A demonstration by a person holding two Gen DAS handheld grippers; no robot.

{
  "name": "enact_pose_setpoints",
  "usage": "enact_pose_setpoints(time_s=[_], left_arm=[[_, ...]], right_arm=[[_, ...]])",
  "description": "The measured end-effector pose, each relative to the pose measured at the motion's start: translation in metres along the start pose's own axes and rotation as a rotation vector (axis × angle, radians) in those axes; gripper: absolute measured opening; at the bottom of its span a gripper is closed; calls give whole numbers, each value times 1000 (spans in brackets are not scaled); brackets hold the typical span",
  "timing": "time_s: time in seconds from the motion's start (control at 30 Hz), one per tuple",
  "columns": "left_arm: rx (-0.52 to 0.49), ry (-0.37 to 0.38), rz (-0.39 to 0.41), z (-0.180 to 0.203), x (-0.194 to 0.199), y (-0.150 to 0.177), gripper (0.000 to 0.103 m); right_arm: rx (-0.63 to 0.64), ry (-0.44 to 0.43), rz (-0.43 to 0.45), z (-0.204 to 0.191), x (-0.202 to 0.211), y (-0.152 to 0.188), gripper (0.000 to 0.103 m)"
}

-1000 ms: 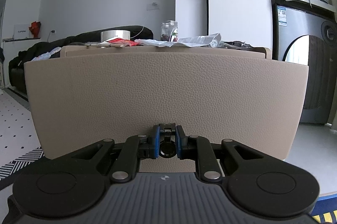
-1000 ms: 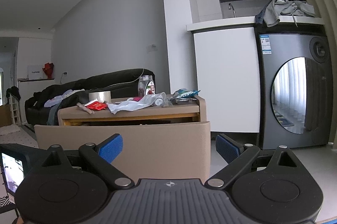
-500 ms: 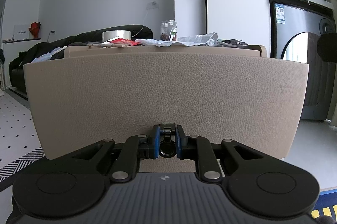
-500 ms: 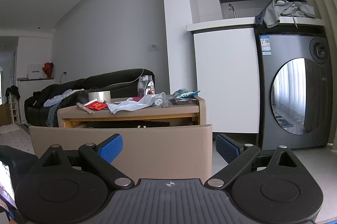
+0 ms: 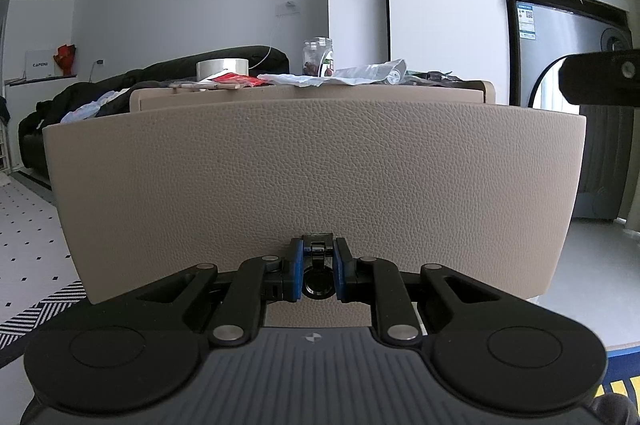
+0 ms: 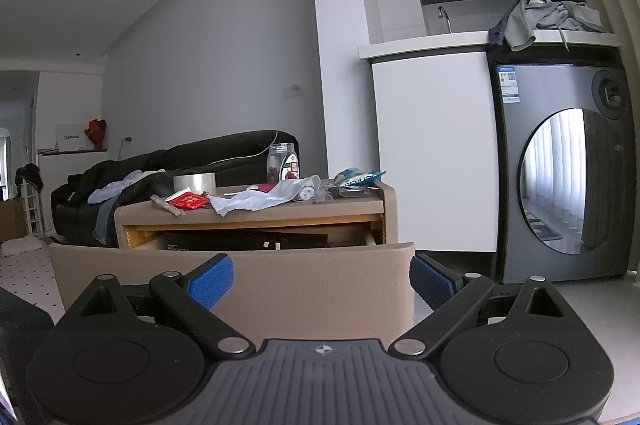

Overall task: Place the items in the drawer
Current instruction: 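Pull the drawer knob outward with the left gripper to open the drawer, then open the left gripper and release the drawer knob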

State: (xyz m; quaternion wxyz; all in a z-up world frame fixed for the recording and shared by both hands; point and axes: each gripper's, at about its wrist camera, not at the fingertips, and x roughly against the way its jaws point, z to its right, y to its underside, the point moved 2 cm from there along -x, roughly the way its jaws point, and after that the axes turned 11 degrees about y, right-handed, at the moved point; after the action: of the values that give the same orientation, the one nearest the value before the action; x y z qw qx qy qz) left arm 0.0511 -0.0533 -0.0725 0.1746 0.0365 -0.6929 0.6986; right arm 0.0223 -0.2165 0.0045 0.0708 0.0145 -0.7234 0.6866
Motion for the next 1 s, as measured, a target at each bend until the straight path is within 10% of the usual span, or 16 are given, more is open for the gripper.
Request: enact_pose_setpoints(time_s=[1.0], left_arm=[[29,-16,-10,-4,33,24,4]], right_arm=[[11,9,5,1,1,1,97]])
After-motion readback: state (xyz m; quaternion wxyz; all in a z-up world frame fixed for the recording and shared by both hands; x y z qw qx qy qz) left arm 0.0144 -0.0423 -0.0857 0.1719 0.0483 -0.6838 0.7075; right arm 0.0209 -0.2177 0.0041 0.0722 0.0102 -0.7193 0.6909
